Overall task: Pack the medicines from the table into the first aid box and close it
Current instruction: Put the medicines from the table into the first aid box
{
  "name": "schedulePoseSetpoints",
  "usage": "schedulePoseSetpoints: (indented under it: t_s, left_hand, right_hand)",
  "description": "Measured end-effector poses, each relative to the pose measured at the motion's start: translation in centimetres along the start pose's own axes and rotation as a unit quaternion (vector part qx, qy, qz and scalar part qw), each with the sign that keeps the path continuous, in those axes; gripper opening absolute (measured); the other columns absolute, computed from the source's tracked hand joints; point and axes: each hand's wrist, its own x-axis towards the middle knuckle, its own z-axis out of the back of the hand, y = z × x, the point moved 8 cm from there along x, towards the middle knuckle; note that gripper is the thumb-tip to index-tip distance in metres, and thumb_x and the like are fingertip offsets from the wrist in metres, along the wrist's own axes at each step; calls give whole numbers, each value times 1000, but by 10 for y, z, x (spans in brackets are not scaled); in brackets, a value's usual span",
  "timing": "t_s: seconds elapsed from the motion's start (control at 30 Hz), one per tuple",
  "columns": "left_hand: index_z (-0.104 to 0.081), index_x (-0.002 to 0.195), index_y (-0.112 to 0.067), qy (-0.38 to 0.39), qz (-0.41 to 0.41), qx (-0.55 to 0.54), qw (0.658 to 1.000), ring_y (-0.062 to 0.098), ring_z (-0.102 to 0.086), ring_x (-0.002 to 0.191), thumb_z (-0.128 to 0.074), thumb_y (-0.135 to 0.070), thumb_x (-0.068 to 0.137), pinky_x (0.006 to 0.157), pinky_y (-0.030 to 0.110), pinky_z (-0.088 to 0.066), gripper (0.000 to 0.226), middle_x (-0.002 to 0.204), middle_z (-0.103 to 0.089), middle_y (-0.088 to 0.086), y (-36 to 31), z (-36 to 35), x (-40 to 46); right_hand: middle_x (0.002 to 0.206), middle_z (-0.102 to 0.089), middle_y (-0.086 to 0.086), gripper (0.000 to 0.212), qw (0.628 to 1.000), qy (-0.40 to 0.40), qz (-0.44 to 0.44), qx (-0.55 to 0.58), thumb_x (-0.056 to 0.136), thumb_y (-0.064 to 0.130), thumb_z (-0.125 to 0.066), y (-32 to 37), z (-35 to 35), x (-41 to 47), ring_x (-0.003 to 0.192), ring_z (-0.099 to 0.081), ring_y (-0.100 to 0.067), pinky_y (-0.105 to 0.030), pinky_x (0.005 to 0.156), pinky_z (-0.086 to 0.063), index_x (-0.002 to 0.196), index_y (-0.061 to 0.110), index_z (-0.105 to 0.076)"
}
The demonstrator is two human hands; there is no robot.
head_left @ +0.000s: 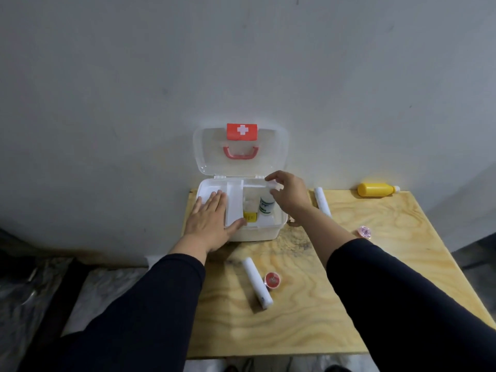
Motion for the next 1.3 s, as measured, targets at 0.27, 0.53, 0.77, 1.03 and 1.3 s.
schedulePoseSetpoints:
  t_s: [0.27, 0.53, 0.77, 1.03, 1.3]
  left_hand:
    - [-24, 152, -18, -52, -94, -62, 992, 21, -25, 146, -42, -51, 95, 119, 38, -19, 68, 159, -27, 2, -79, 79, 31]
    - [-53, 134, -25, 81, -122, -77, 986, 22, -55, 122, -48, -50, 89, 101, 39, -47, 52, 136, -57, -3, -193, 64, 76]
    - [-51, 136, -23, 131, -103, -78, 983, 21, -53, 125, -52, -48, 89, 104, 38, -45, 53, 139, -55, -2, -270, 30, 117]
    - [-51, 136, -24, 146, -63, -88, 983, 20, -53, 125, -52, -45, 89, 102, 36, -46, 51, 141, -53, -4, -321, -2, 154]
    - [-55, 132, -26, 143, -22, -93, 985, 17, -52, 125, -51, -44, 90, 103, 33, -41, 46, 136, -56, -6, -330, -21, 162]
  right_hand:
    - [132, -58, -5, 31, 994, 54, 2, -97, 85, 9, -61, -16, 54, 1, 117, -56, -24, -24, 86, -40, 114, 20, -64]
    - [128, -60, -10, 35, 988, 36, -79, -129, 84, 12, -64, -108, 151, -1, 116, -57, -24, -25, 90, -42, 117, 19, -64]
    - [128, -59, -11, 36, 981, 40, -126, -142, 83, 6, -62, -214, 206, 22, 117, -54, -26, -27, 89, -43, 117, 17, -63]
    - [119, -59, -12, 40, 986, 29, -71, -148, 76, -8, -53, -293, 219, 73, 109, -58, -31, -33, 86, -49, 106, 14, -66]
    - [97, -65, -11, 27, 997, 8, -38, -68, 71, -6, -55, -324, 206, 83, 91, -59, -32, -33, 74, -44, 91, 11, -59]
